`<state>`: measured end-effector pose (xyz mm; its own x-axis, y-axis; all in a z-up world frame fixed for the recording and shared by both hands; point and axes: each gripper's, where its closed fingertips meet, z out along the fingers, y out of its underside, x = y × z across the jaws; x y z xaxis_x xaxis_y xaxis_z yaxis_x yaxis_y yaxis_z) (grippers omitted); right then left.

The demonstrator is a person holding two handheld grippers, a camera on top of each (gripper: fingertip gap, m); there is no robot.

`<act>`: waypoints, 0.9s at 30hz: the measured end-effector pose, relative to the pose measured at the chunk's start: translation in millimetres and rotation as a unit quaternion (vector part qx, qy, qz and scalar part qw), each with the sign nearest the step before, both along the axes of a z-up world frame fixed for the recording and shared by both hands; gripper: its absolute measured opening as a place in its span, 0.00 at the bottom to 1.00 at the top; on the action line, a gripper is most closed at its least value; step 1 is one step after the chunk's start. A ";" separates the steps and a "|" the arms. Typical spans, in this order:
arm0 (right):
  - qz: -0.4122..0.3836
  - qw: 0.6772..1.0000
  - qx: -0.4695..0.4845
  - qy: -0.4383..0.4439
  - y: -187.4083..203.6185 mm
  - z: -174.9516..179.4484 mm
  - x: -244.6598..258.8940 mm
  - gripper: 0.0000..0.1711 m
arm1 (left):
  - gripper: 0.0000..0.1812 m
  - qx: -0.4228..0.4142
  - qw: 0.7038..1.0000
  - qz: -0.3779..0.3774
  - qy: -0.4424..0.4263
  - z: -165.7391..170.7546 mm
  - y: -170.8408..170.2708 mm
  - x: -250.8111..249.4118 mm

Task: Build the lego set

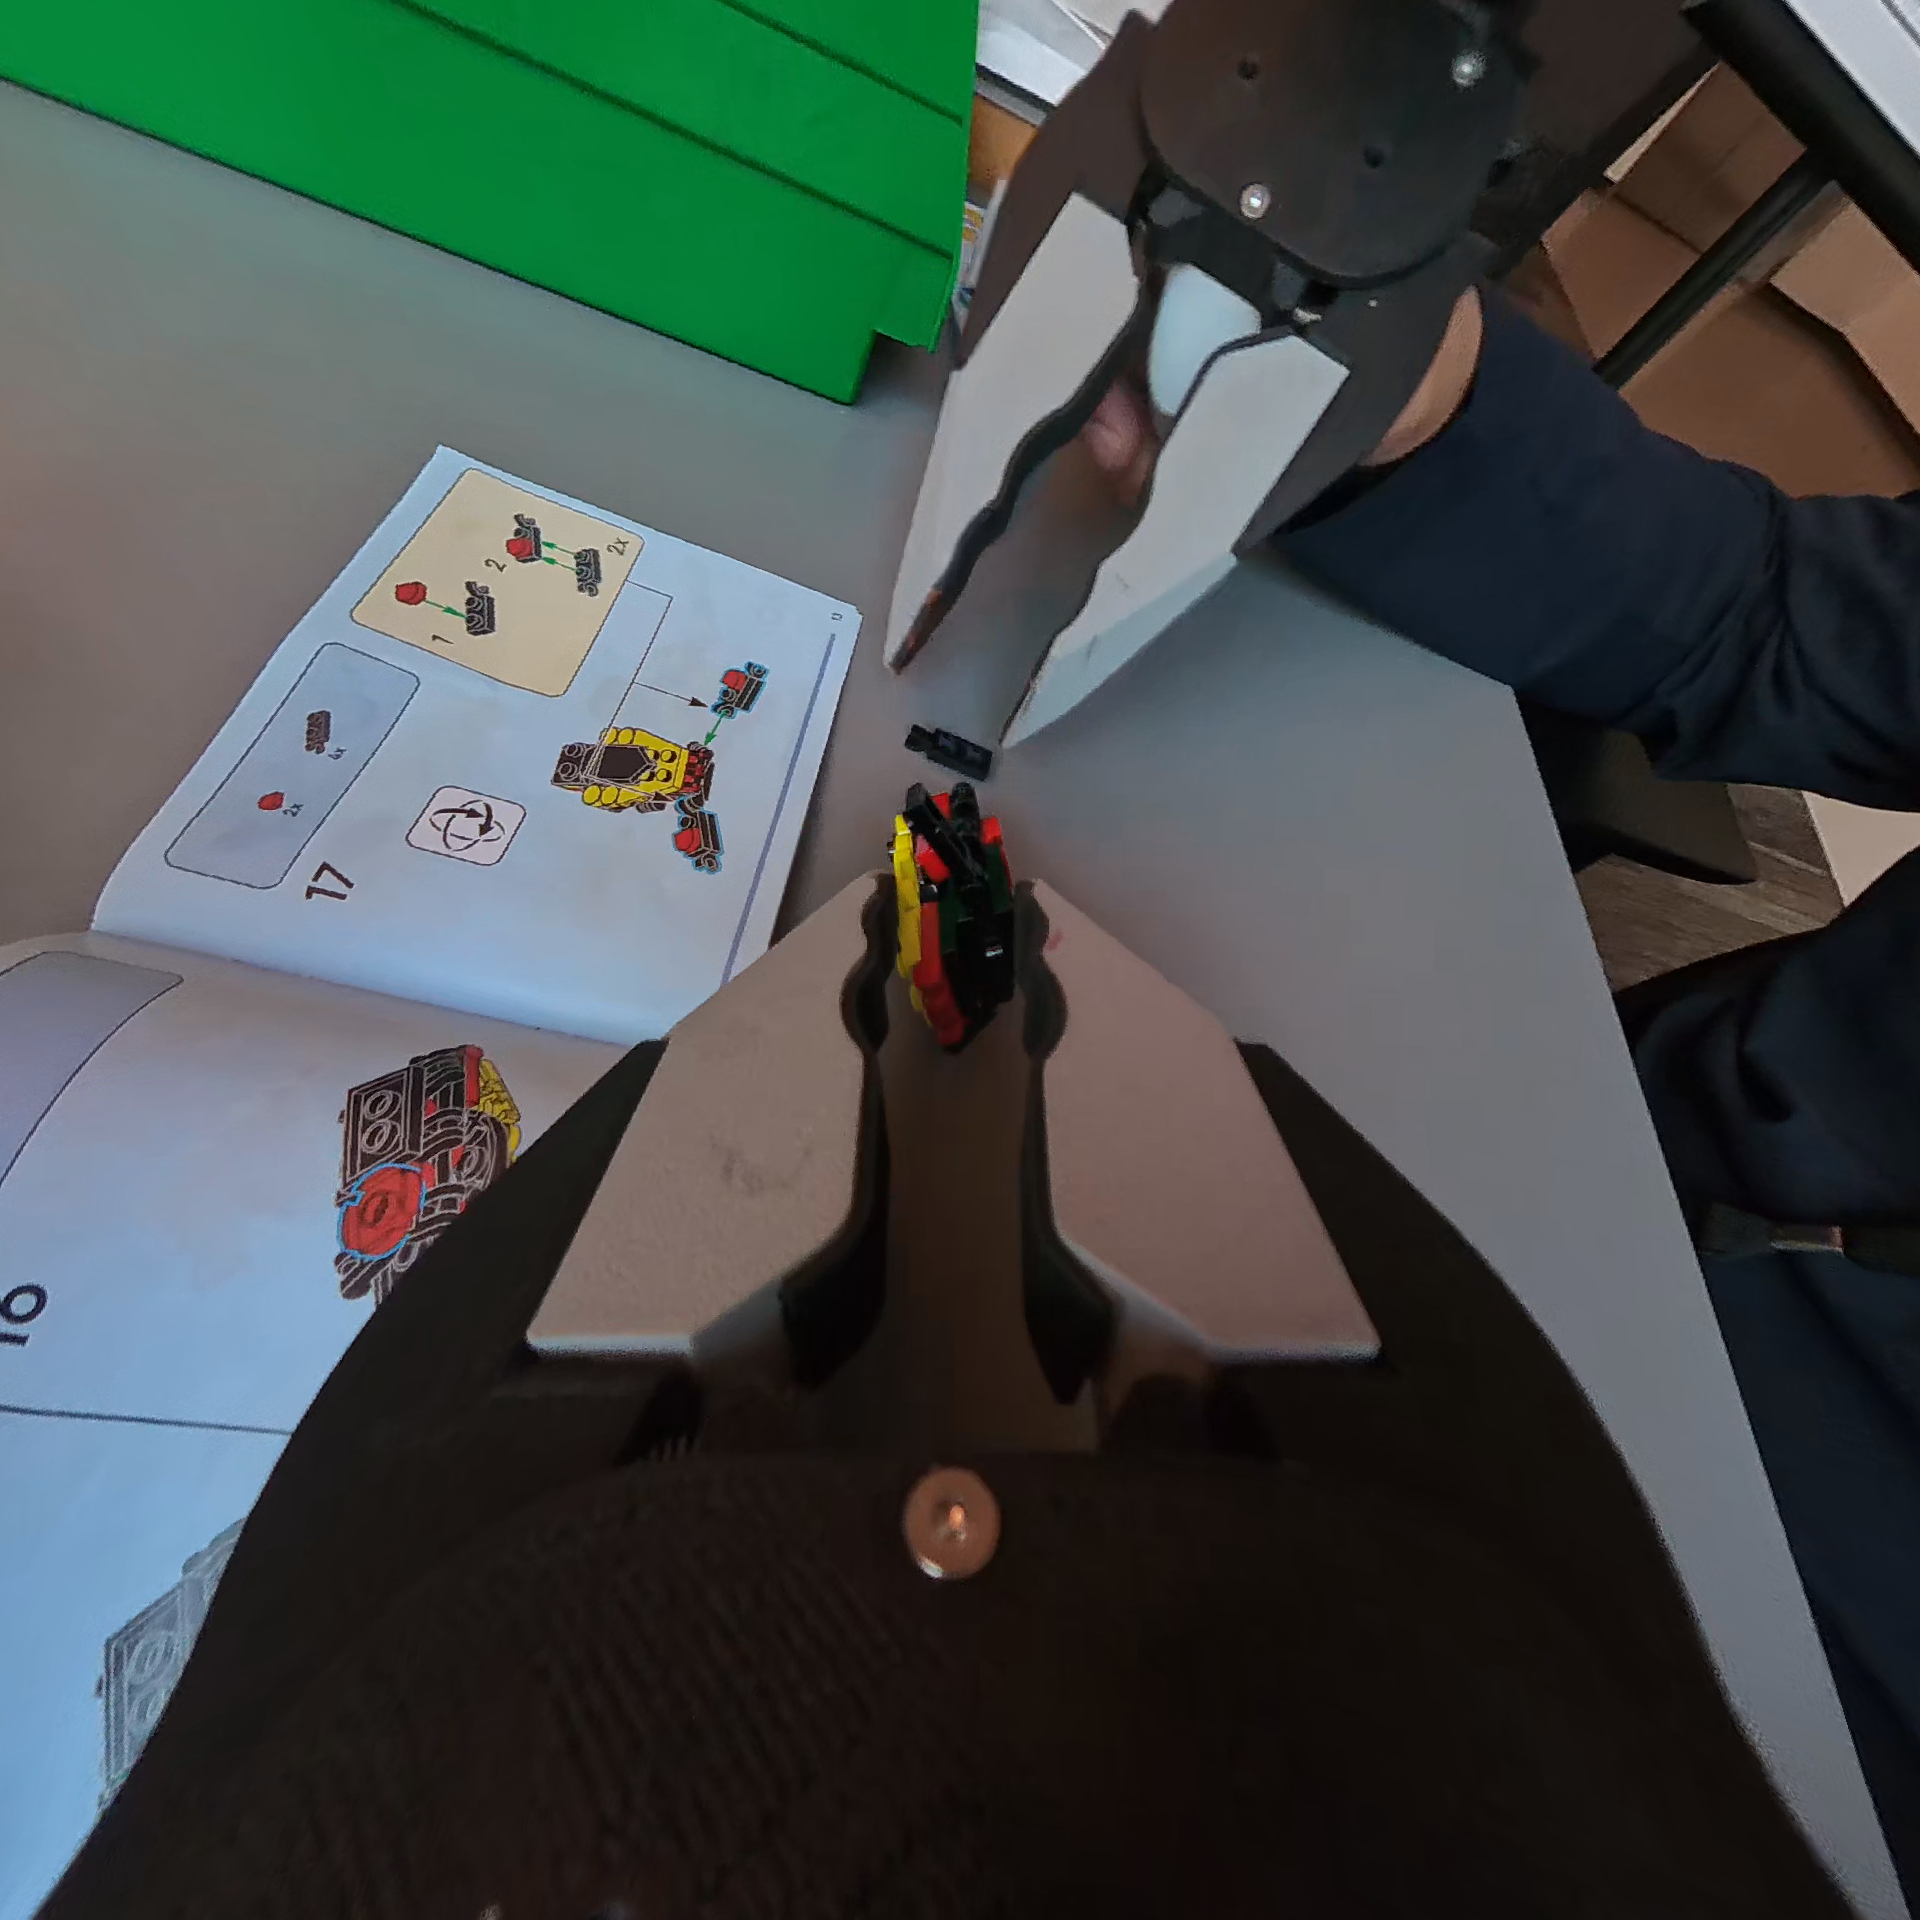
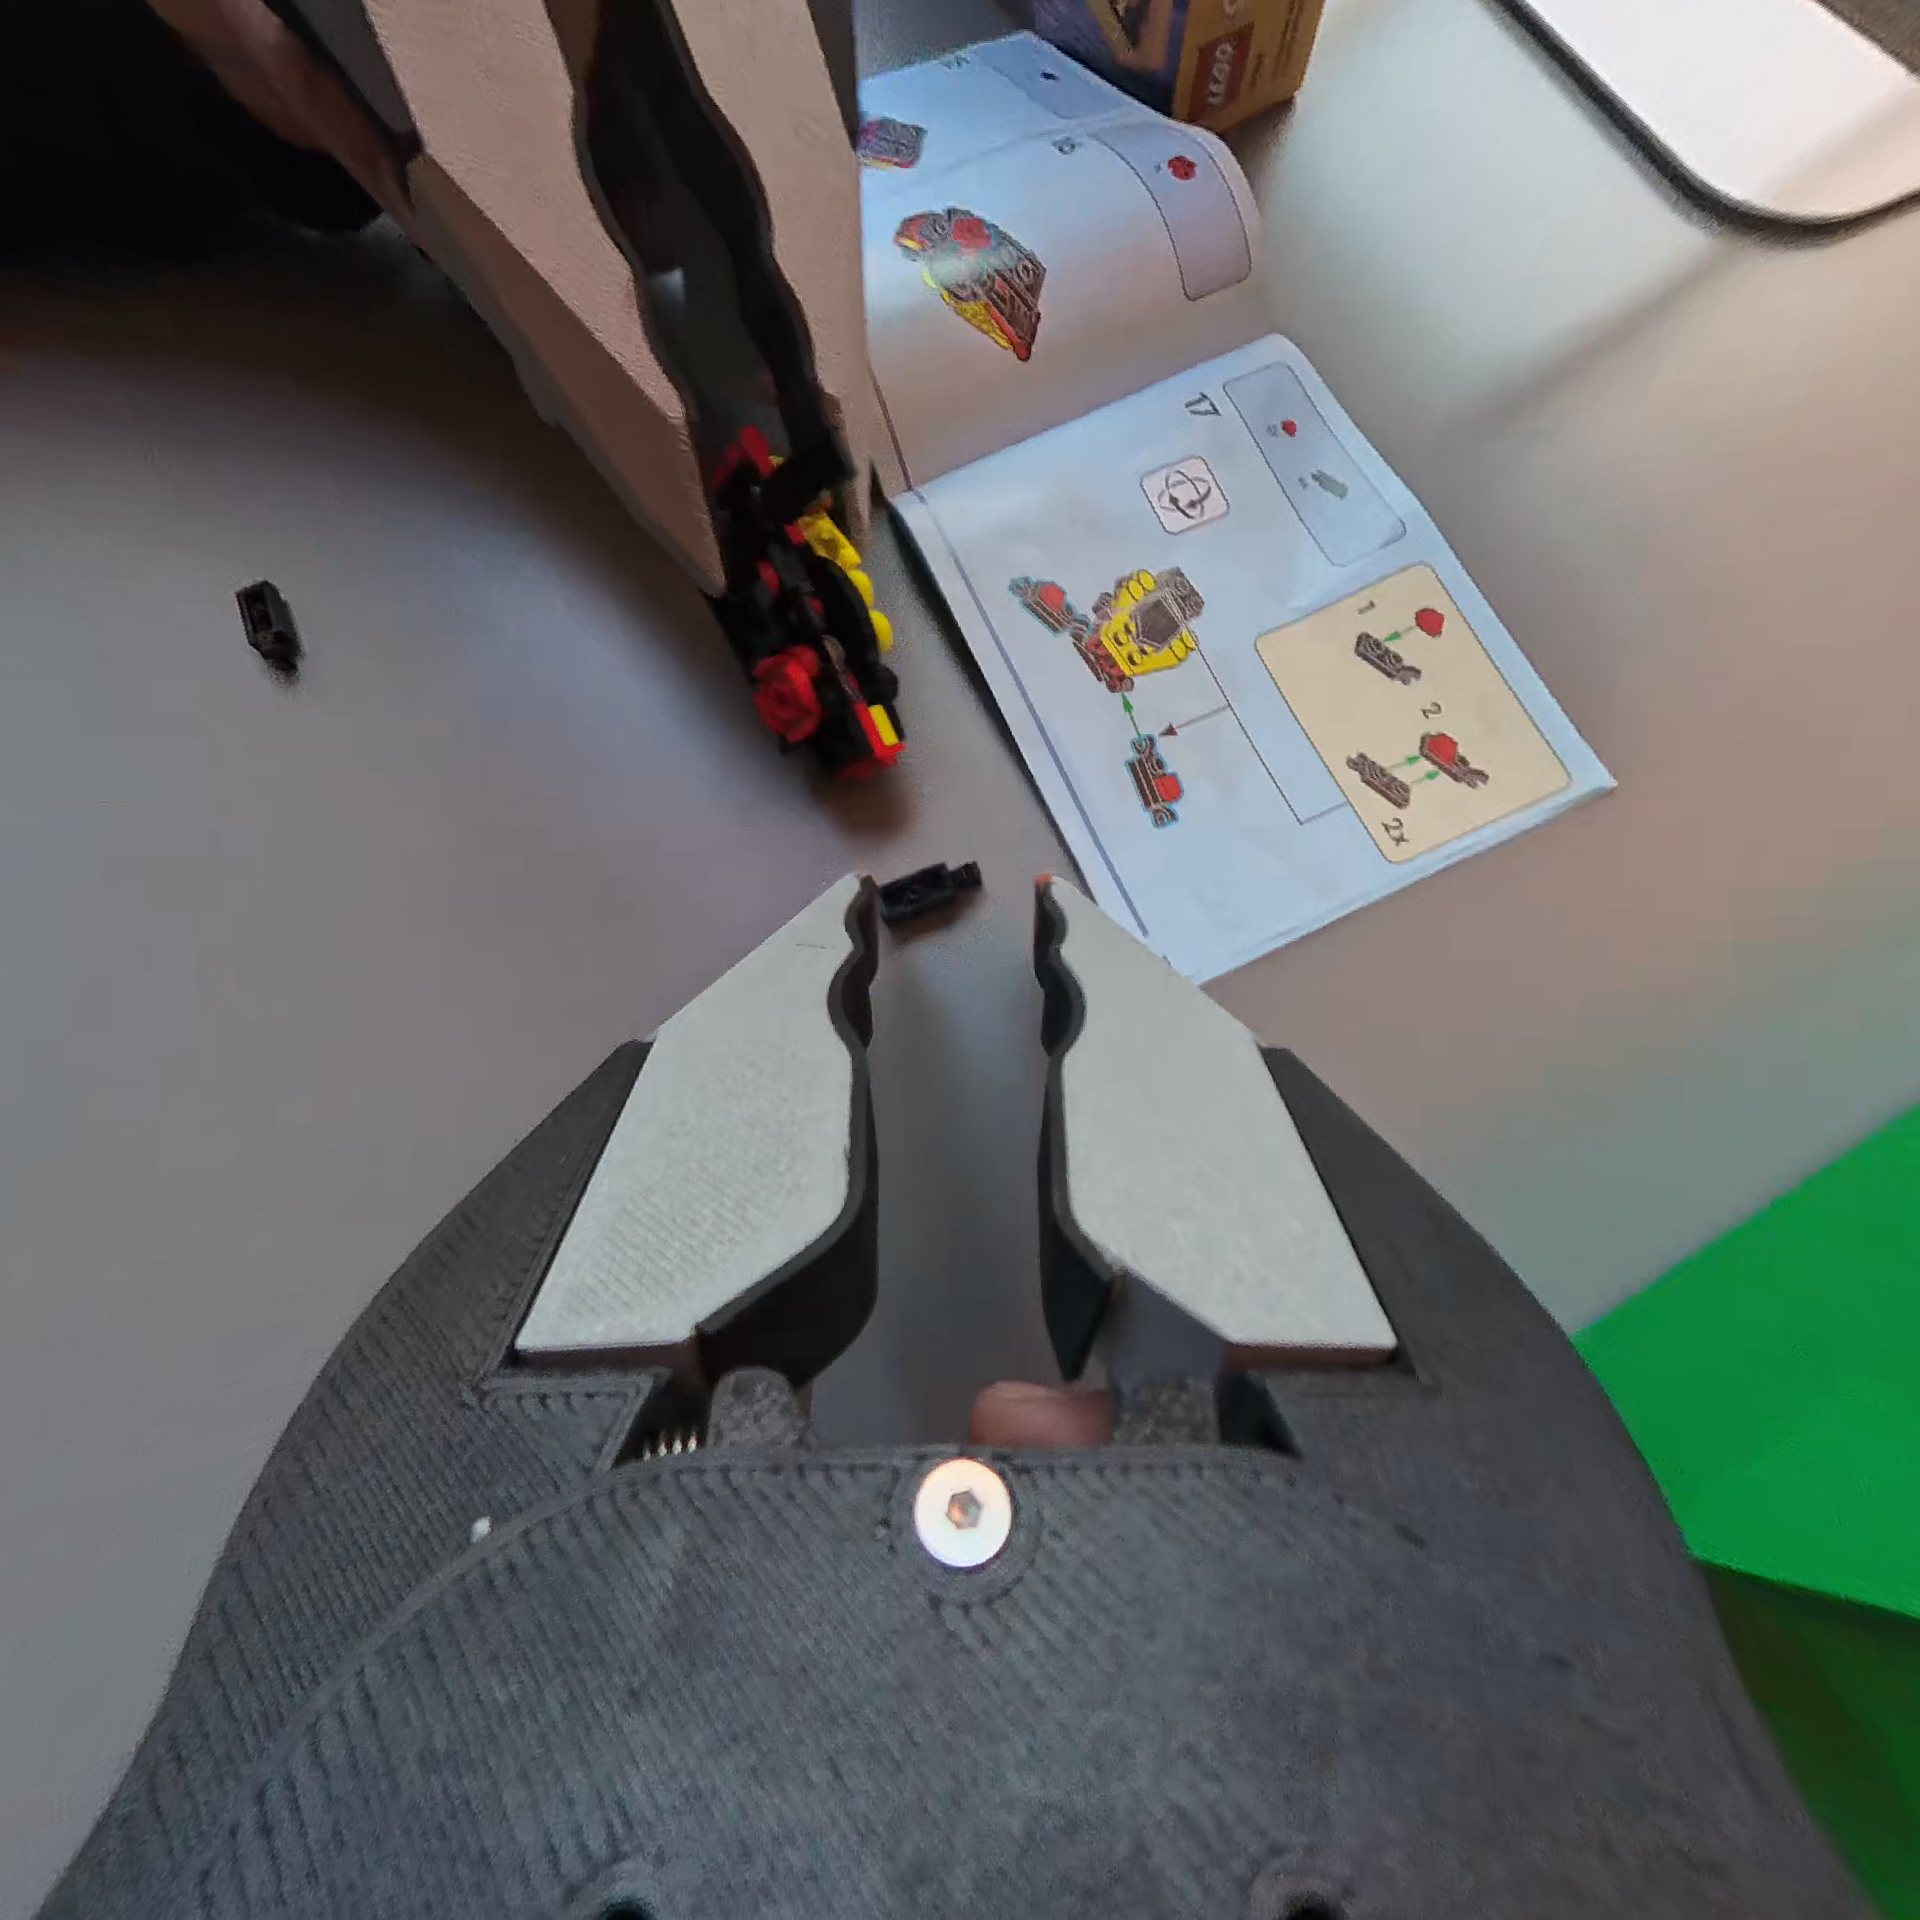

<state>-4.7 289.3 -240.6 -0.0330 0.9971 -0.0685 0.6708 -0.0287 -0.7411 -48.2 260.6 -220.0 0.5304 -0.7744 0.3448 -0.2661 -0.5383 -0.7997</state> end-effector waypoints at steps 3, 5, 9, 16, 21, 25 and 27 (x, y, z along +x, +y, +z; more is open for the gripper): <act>0.011 1.000 -0.023 -0.009 1.3 -3.6 4.3 0.18 | 0.11 0.004 1.000 -0.009 0.012 -2.5 -2.4 2.4; 0.019 1.000 -0.015 -0.016 2.1 -6.7 3.2 0.19 | 0.11 0.007 1.000 -0.013 0.015 -2.6 -3.4 3.3; 0.037 0.999 0.008 -0.014 5.4 -9.3 -4.1 0.18 | 0.11 0.000 1.000 -0.016 0.007 -2.1 -3.8 3.3; 0.054 0.997 -0.054 -0.015 -0.5 -8.1 0.1 0.08 | 0.11 -0.002 1.000 -0.020 0.003 -1.4 -4.9 3.7; 0.058 0.998 -0.038 -0.011 -1.9 -9.6 -3.3 0.01 | 0.11 -0.003 1.000 -0.020 0.001 -1.3 -4.9 3.7; 0.061 0.998 -0.031 -0.010 -3.5 -9.6 -4.1 0.00 | 0.11 -0.006 1.000 -0.018 0.001 -1.9 -4.4 3.4; 0.058 0.998 -0.026 -0.006 -2.6 -8.1 -4.6 0.00 | 0.11 -0.007 1.000 -0.018 0.000 -1.9 -4.3 3.4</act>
